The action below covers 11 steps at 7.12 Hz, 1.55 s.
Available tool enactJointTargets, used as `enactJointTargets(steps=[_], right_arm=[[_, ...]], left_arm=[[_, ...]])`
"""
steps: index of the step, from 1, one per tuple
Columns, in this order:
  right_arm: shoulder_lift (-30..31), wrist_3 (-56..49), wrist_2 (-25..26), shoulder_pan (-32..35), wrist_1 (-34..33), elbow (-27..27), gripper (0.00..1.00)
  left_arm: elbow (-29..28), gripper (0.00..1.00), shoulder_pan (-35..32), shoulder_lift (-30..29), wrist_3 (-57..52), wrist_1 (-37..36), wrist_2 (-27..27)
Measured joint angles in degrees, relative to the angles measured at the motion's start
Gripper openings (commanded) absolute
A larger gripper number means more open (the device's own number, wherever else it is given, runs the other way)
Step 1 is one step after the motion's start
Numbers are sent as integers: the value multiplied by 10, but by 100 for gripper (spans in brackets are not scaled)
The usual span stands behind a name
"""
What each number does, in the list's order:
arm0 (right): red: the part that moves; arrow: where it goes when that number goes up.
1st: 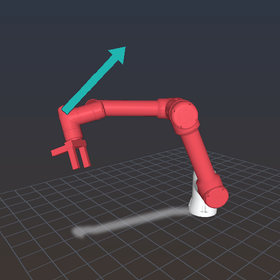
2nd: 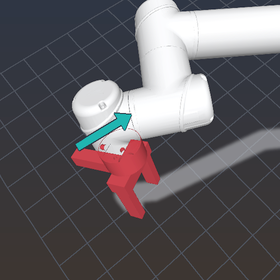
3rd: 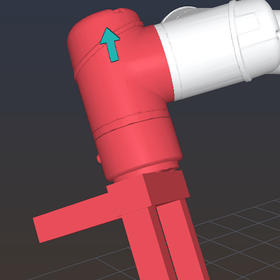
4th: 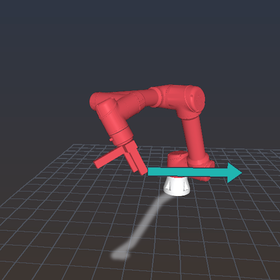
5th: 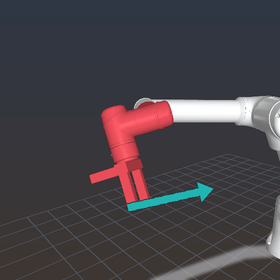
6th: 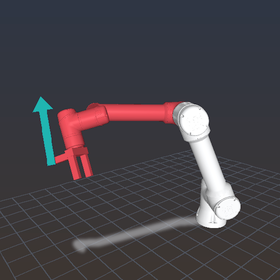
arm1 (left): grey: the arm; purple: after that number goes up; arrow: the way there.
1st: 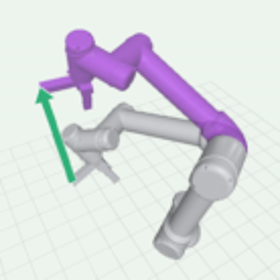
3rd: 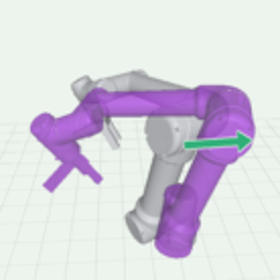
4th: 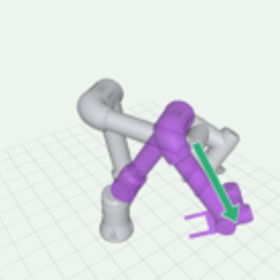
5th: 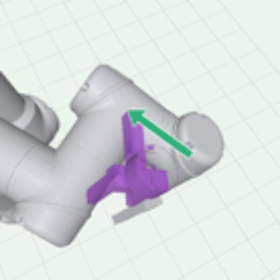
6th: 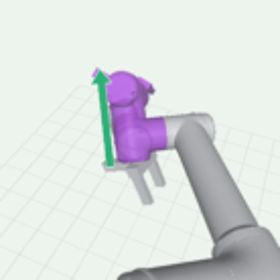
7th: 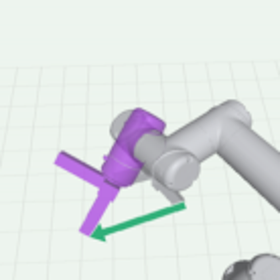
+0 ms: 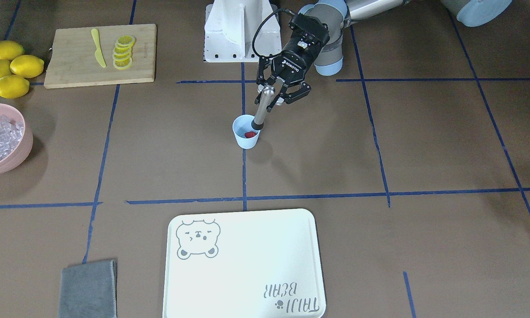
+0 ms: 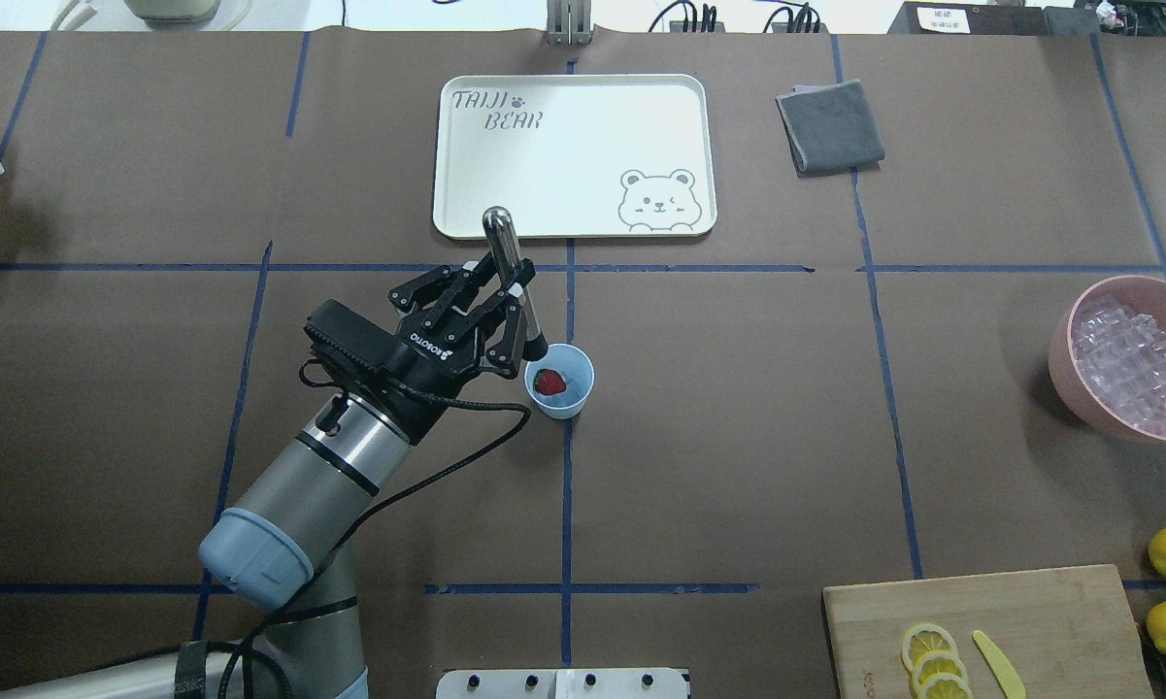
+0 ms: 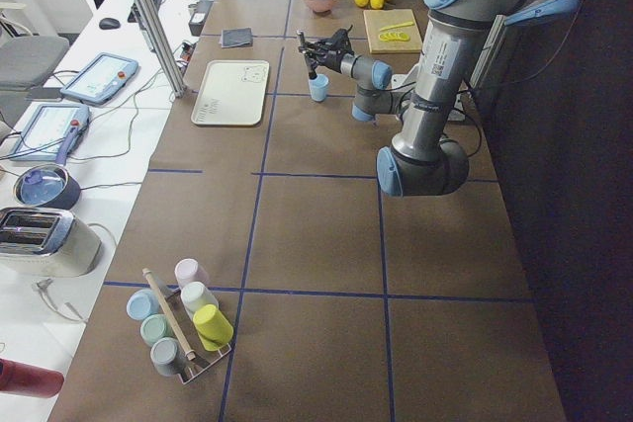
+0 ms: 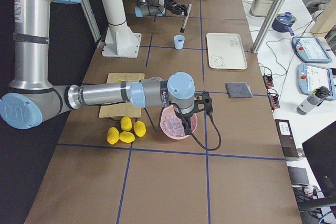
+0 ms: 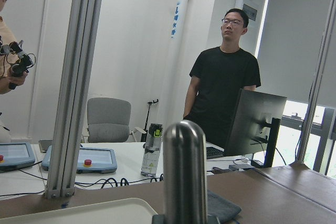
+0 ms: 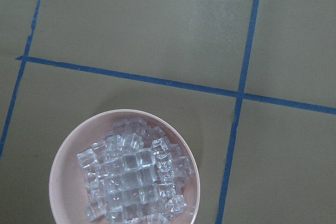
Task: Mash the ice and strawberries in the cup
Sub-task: 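Lower the pestle into the blue cup with the left gripper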
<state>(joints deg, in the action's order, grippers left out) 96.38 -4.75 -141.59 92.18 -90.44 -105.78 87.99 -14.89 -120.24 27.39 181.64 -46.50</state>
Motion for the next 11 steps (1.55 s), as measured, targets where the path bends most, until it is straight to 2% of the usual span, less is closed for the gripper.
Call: enactJointTargets(steps=[6, 11], right_arm=[[-3, 0, 0, -1, 0, 4, 99], [-5, 0, 1, -1, -1, 5, 99]], left_arm=[[-47, 0, 1, -27, 2, 10, 2], [-53, 0, 18, -32, 3, 15, 6]])
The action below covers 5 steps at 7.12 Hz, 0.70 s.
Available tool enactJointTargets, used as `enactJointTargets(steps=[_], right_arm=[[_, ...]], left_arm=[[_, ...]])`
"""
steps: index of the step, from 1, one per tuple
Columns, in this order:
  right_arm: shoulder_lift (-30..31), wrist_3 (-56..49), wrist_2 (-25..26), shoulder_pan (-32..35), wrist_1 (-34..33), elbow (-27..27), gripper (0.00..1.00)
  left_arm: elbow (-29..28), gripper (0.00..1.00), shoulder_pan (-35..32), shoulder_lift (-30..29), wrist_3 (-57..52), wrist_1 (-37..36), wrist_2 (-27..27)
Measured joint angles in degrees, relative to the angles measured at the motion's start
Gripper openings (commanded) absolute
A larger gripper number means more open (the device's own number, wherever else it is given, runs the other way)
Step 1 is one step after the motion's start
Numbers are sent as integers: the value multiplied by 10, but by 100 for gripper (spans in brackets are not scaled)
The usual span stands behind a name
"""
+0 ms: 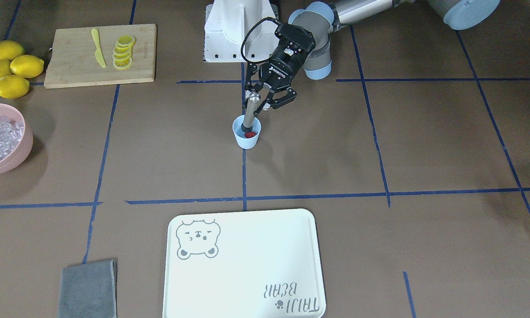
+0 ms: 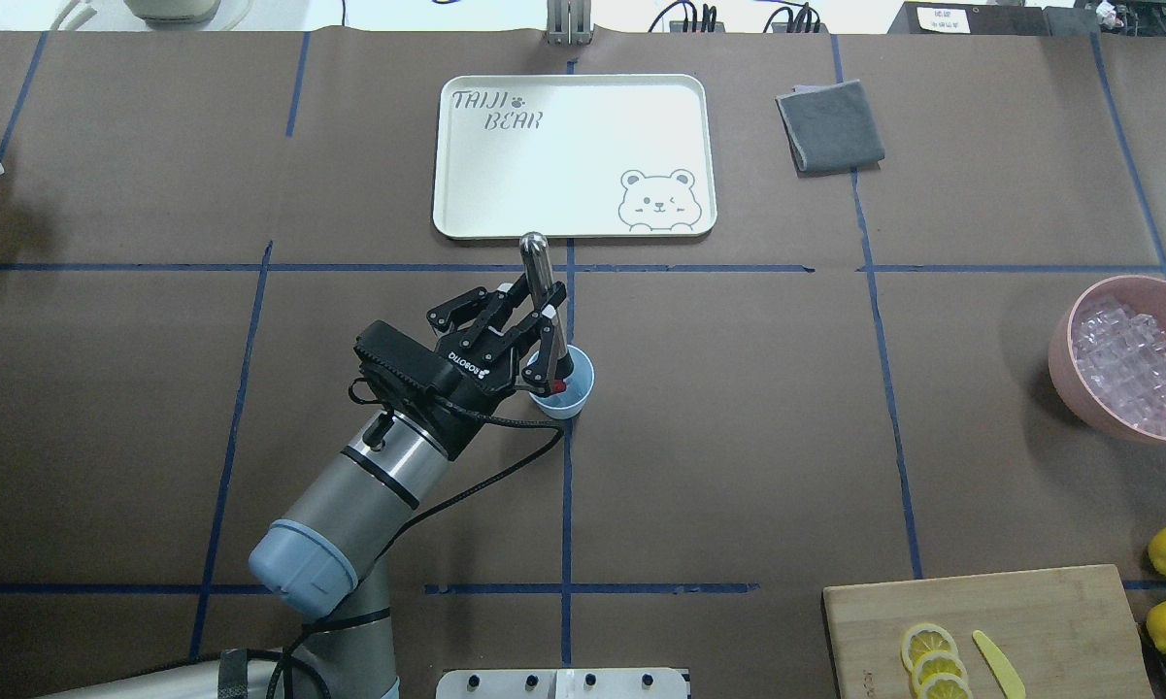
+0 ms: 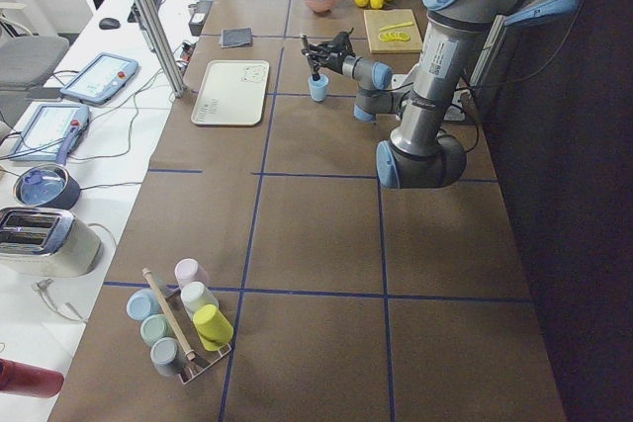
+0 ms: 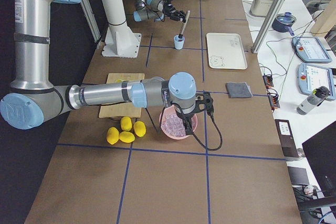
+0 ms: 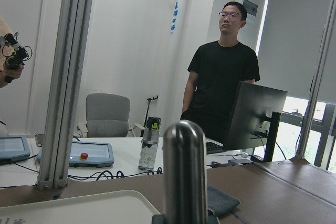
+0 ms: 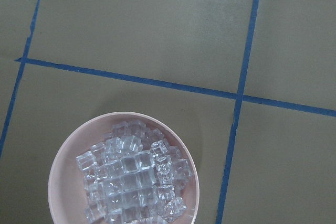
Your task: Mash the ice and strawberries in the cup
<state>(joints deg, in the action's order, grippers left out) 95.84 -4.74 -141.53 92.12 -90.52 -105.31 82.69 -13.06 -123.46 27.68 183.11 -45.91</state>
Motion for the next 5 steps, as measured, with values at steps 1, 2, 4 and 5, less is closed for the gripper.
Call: enactJointTargets(steps=[1, 2, 4, 5], right_arm=[[0, 0, 0, 0, 0, 0, 99], [0, 0, 0, 0, 0, 0, 99], [0, 0, 0, 0, 0, 0, 99], [0, 0, 0, 0, 0, 1, 99]], left_arm=[[-4, 0, 2, -2, 0, 0, 1], [-7, 0, 3, -3, 0, 0, 2], [-12, 0, 3, -4, 0, 1, 3], [-15, 0, 3, -4, 1, 1, 3]])
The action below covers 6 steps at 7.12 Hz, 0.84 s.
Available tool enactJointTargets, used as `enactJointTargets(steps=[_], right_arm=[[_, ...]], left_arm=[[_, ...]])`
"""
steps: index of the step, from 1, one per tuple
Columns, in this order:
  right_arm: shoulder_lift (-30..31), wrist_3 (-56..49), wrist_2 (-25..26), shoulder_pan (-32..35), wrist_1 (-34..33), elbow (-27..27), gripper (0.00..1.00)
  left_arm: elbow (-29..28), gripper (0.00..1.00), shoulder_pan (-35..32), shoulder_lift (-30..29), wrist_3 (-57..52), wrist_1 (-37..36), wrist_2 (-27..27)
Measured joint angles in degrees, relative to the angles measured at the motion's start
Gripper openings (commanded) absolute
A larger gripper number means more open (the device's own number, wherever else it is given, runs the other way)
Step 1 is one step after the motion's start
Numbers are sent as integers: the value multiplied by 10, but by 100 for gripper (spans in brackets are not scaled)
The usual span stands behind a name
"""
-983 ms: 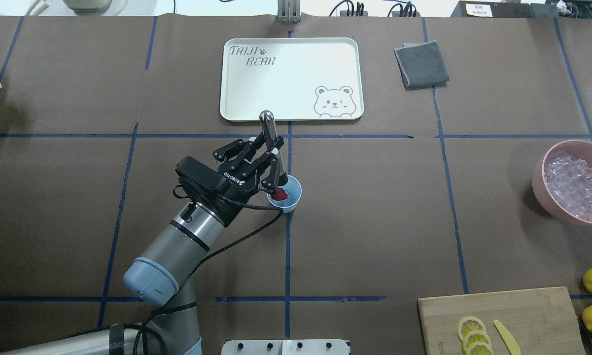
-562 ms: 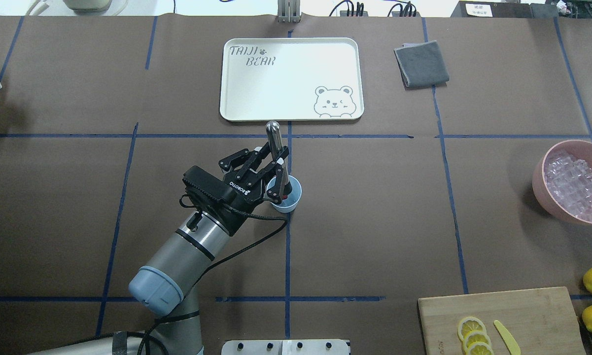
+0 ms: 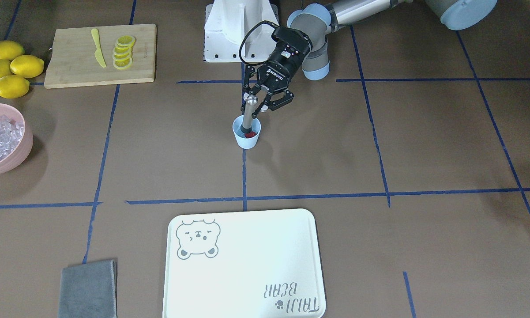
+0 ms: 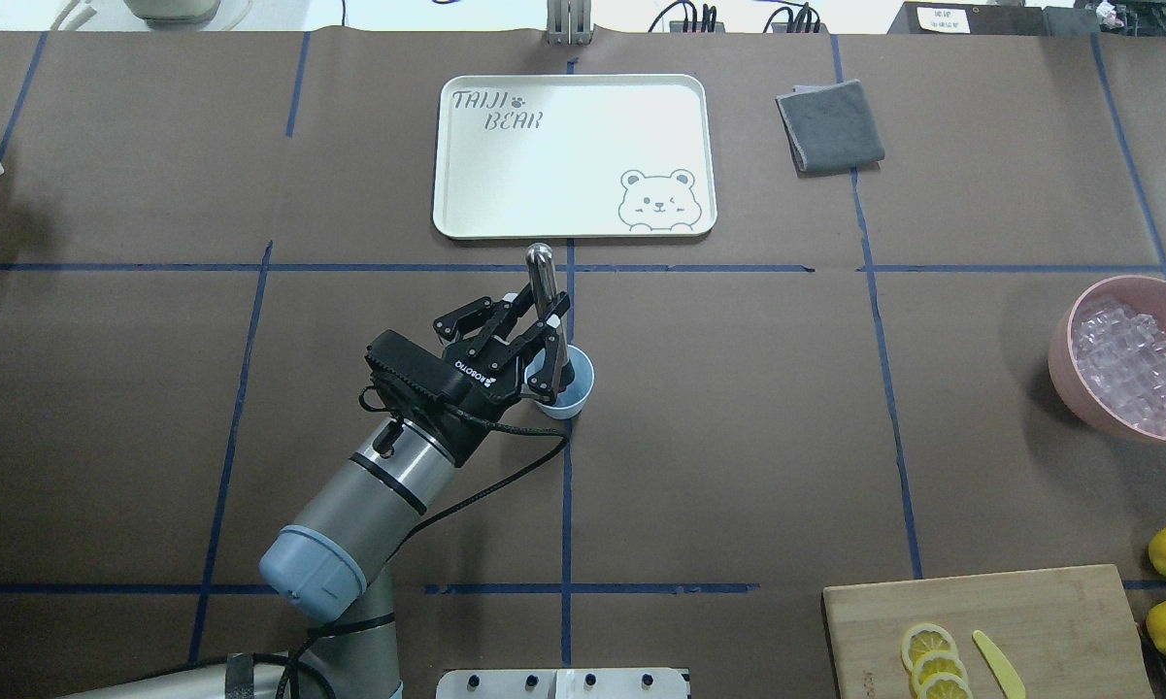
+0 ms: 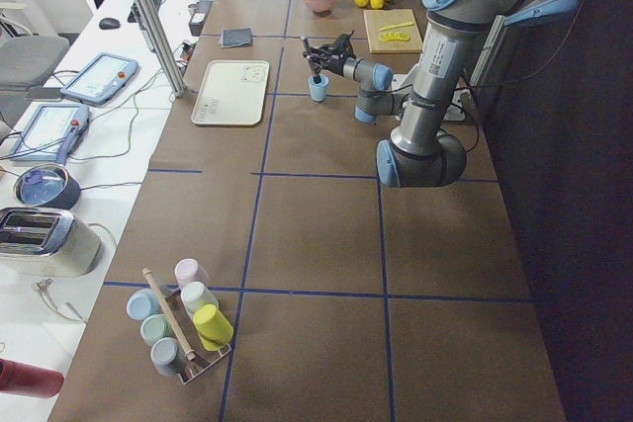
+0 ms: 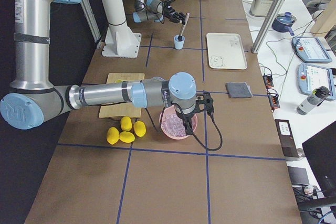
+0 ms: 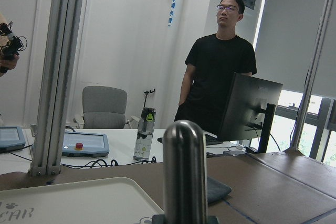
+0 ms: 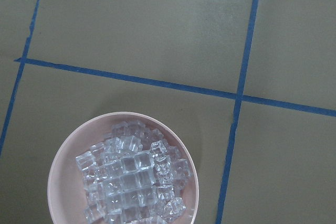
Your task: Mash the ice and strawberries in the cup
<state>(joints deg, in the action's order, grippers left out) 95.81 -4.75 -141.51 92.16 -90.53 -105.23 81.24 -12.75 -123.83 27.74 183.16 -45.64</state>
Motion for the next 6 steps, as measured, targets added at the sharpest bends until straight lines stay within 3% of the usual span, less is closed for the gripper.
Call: enactJointTargets(steps=[6], right_arm=[[0, 0, 0, 0, -1, 2, 99]], left_arm=[[-21, 0, 0, -3, 2, 0, 0]])
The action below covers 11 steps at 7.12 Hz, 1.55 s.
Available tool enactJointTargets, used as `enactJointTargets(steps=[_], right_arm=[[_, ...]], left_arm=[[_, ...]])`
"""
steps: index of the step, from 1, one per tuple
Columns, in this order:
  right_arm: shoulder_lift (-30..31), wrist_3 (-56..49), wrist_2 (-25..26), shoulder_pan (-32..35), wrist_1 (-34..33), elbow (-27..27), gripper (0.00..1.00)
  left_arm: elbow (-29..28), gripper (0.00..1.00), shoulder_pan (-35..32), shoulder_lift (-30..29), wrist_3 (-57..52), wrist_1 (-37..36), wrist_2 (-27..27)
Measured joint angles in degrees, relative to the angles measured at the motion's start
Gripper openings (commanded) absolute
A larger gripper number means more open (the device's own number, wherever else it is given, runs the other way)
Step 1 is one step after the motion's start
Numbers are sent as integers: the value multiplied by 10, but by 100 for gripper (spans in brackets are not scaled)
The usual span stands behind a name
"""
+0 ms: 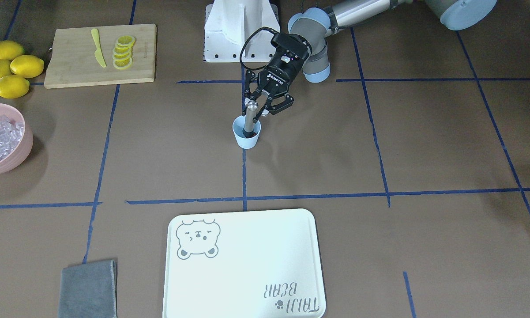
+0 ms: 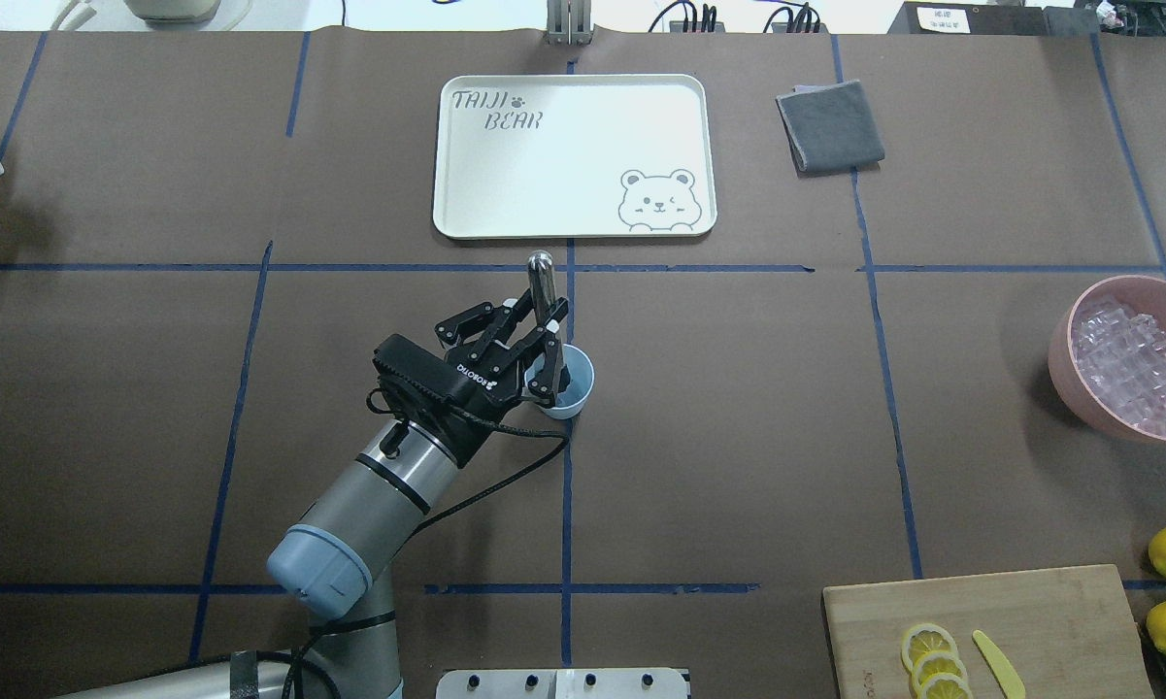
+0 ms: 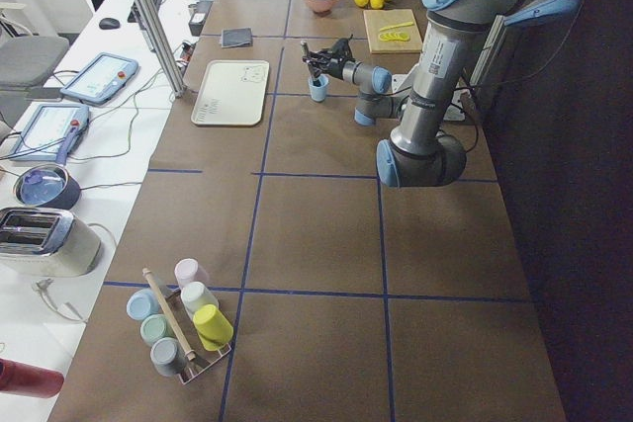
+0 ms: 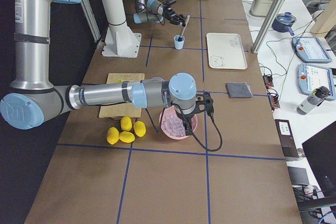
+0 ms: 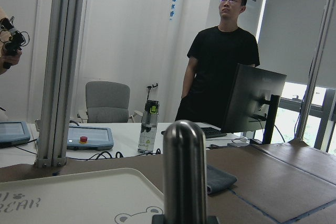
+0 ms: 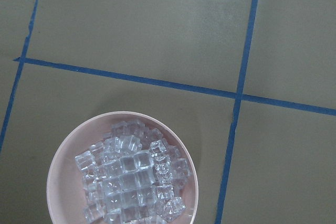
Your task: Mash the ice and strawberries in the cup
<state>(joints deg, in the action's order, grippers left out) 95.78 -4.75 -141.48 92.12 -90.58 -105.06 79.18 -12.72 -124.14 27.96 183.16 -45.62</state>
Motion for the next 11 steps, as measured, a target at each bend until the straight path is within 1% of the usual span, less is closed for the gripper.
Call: enactJointTargets(steps=[11], right_arm=[[1, -1, 0, 0, 0, 0, 99]], left_arm=[[-10, 0, 5, -7, 0, -5, 0]])
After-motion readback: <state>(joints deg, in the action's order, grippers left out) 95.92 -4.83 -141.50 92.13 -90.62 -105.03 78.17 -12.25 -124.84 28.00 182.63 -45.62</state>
